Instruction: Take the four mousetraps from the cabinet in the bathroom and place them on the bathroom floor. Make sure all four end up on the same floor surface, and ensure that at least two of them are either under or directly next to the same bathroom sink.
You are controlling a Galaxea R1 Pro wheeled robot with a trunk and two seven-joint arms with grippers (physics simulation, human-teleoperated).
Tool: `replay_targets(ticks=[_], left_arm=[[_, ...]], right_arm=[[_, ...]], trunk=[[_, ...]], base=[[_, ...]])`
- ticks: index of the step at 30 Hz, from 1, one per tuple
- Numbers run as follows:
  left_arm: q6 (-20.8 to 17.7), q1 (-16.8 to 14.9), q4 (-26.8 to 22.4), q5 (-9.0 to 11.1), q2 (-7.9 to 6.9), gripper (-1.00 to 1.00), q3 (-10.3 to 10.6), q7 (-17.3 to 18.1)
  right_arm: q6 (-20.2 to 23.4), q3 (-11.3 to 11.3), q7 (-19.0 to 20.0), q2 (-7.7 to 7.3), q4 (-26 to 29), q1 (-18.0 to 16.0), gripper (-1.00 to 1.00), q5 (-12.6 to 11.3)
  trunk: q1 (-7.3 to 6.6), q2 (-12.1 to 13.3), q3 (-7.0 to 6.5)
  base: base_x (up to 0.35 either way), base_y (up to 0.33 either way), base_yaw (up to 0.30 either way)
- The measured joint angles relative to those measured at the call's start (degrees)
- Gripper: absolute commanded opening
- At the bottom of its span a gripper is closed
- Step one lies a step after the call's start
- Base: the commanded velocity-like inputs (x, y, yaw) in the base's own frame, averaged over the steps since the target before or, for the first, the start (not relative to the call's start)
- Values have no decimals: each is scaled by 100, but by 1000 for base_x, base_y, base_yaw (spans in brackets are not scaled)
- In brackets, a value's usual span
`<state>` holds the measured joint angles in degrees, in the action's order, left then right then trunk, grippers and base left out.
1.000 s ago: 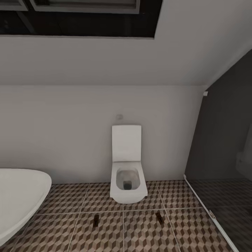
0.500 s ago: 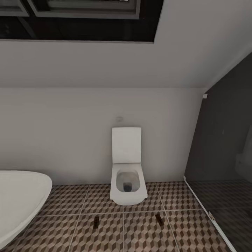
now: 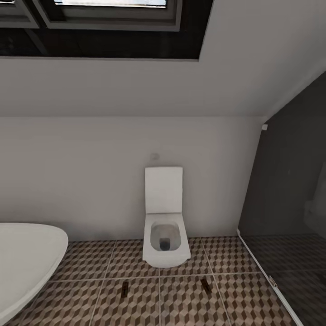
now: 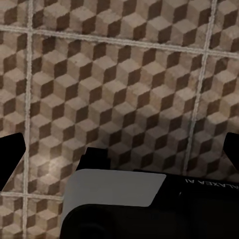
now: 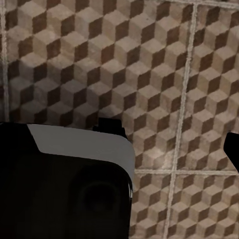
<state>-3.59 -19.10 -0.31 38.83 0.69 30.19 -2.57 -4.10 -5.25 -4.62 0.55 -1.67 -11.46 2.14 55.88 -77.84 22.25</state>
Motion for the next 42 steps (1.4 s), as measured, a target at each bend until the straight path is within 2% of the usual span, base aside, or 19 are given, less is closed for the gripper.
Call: replay_targets(ticks=[13,29,42], left_arm=[[10,224,0,-9,-8,100,0,5],[3,261,0,-13,-9,100,0,-2],[-8,274,1,-11,-6,100,4,-2]], right_arm=[[-13,-4,8,55,2,173,100,0],[-15,-4,7,66,5,187,100,0],[-10,-4,2,96,4,187,100,1]], trunk=[[-286,522,-234],[-637,1164,-521],[-638,1165,-522]], base=[[0,0,0],[0,0,0],[0,0,0]])
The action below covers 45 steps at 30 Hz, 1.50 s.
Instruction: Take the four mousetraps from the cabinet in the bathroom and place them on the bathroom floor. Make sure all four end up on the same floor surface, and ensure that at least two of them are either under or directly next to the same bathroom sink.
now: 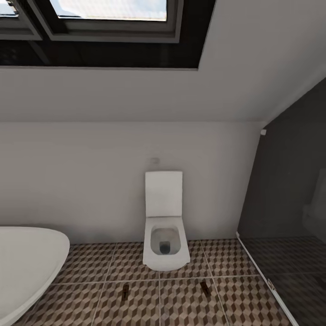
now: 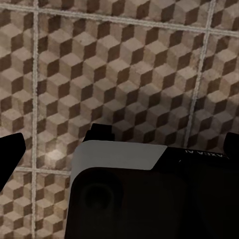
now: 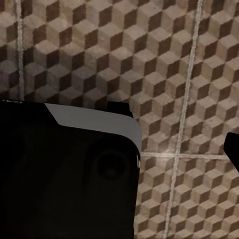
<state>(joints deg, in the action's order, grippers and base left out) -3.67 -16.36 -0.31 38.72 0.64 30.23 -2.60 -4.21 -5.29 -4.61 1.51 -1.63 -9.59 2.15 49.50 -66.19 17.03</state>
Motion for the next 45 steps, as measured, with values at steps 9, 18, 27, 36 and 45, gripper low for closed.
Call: replay_targets(ticks=[9,18,27,36,45], left_arm=[[15,164,-1,-51,6,100,5,7],[59,194,-23,-28,5,100,5,3],[345,197,-54,-19,-6,100,16,-4],[392,197,-62,-59,-57,100,46,-4],[410,196,-88,-67,-135,100,63,-7]], right_arm=[[-3,1,-1,36,2,0,100,-7],[-4,20,-20,6,4,0,100,-49],[-4,3,-24,-17,16,-1,100,-10],[-11,0,-20,-20,53,-5,100,-1],[-8,7,-20,-21,59,-3,100,0]], trunk=[[0,0,0],[0,0,0],[0,0,0],[0,0,0],[0,0,0]], base=[[0,0,0],[0,0,0],[0,0,0],[0,0,0],[0,0,0]])
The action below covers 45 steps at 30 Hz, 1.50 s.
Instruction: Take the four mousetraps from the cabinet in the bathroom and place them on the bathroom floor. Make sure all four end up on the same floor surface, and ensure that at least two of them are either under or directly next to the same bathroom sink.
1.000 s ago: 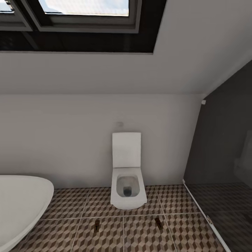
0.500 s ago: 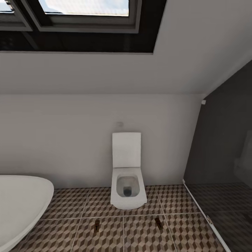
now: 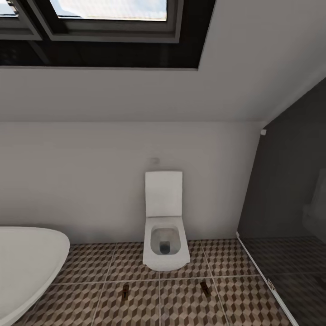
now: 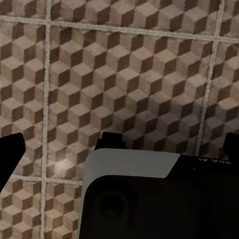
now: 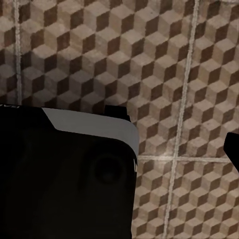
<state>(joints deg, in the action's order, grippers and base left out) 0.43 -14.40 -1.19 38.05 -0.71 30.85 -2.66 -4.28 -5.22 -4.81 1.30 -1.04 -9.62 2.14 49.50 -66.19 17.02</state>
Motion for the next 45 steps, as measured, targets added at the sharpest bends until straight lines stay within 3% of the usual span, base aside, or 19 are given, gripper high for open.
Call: replay_targets(ticks=[45], left_arm=[[16,0,3,-11,-6,100,5,-3]], right_arm=[[-4,-9,2,0,1,1,100,0]], trunk=[[0,0,0]], base=[[0,0,0]])
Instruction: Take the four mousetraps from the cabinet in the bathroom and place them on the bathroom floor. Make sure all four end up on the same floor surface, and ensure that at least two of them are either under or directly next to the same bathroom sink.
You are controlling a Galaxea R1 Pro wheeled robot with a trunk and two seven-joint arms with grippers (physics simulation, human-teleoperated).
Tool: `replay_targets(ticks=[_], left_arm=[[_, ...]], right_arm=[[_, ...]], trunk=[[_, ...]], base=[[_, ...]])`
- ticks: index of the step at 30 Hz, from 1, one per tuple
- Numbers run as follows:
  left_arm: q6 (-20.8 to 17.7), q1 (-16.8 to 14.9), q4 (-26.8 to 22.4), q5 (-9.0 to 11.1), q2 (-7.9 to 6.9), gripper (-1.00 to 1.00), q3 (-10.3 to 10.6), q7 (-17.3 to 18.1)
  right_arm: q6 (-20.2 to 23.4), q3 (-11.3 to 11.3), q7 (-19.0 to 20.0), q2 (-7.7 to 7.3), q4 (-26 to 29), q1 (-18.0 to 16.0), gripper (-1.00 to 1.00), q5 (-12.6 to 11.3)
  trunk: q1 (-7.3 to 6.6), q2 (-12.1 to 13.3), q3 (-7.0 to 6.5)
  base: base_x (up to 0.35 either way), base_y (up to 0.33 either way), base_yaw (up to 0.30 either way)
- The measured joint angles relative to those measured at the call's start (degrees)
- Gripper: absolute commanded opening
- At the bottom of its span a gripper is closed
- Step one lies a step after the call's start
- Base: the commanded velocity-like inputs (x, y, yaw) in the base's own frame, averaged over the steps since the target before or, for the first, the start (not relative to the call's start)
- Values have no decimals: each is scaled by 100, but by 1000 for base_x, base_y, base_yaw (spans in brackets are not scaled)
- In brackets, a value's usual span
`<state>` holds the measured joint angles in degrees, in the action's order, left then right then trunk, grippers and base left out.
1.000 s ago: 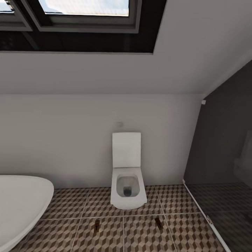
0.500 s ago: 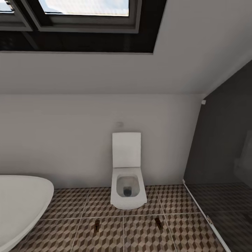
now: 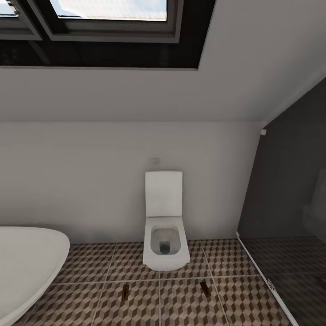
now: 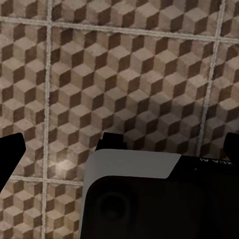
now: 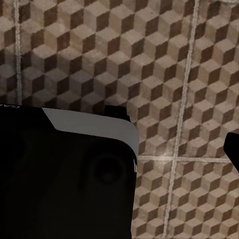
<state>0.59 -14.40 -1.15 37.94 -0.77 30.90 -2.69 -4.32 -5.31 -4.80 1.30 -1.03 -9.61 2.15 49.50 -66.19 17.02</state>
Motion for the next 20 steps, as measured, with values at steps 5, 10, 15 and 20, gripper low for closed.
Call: replay_targets(ticks=[5,10,15,20], left_arm=[[1,0,-1,-4,-3,100,2,0],[-1,0,5,1,1,100,2,0],[-2,0,5,-2,5,100,3,0],[-2,0,1,-7,2,100,0,0]], right_arm=[[1,2,-3,0,0,0,100,0],[3,9,-1,0,0,0,100,0],[1,9,-1,0,0,-1,100,0],[2,1,-1,0,0,-2,100,1]], trunk=[[0,0,0],[0,0,0],[0,0,0],[0,0,0]], base=[[0,0,0],[0,0,0],[0,0,0],[0,0,0]])
